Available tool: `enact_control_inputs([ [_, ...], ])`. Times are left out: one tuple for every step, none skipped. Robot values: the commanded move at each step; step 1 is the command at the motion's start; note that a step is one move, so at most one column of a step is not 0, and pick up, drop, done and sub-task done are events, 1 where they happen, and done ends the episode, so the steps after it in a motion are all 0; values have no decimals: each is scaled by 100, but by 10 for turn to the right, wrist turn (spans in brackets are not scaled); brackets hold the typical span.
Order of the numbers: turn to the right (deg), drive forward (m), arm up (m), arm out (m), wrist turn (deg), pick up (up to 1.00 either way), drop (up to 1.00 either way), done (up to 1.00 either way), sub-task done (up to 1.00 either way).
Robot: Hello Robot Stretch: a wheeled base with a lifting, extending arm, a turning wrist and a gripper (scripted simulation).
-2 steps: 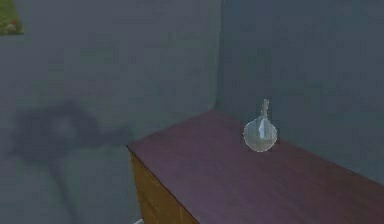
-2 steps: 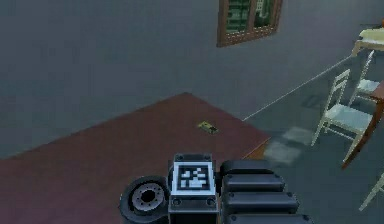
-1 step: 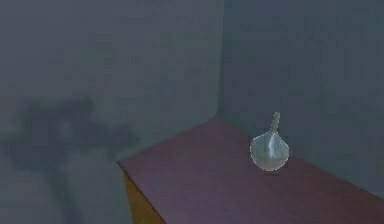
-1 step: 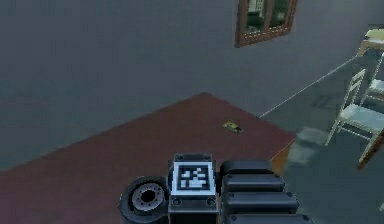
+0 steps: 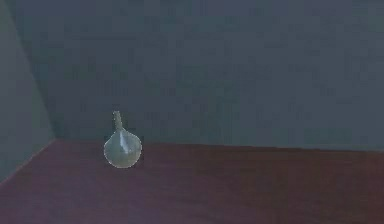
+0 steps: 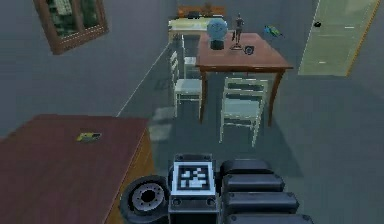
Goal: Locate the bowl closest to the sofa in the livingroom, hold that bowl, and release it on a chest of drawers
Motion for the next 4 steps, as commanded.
enact_control_inputs([
  [450, 0, 0, 0, 0, 0, 0, 0, 0],
  [210, 0, 0, 0, 0, 0, 0, 0, 0],
  [-450, 0, 0, 0, 0, 0, 0, 0, 0],
  [-450, 0, 0, 0, 0, 0, 0, 0, 0],
])
